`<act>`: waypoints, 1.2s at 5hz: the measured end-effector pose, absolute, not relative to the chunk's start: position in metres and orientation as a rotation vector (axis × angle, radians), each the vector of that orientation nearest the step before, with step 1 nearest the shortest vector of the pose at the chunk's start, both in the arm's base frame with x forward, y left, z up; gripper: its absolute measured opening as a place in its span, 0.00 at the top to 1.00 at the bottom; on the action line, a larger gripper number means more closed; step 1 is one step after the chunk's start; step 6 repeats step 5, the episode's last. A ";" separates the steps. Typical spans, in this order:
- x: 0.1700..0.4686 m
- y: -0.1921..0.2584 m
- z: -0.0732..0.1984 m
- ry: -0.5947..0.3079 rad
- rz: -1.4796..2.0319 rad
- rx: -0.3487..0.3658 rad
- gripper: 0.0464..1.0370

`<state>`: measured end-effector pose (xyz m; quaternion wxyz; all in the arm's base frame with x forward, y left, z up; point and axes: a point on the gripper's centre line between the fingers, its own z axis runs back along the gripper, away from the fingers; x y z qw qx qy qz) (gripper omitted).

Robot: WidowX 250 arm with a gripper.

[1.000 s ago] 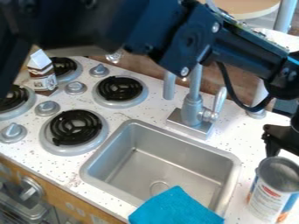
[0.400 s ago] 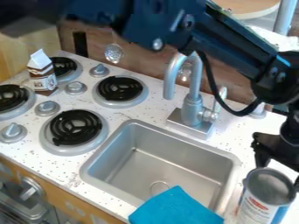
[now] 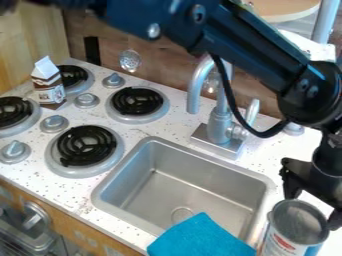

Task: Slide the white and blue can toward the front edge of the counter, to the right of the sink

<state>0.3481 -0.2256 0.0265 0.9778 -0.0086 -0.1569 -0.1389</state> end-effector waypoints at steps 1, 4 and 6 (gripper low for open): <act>0.343 -0.225 0.026 -0.308 -0.288 -0.019 0.04; 0.383 -0.235 0.082 -0.441 -0.223 -0.204 0.04; 0.383 -0.222 0.121 -0.426 -0.237 -0.223 0.04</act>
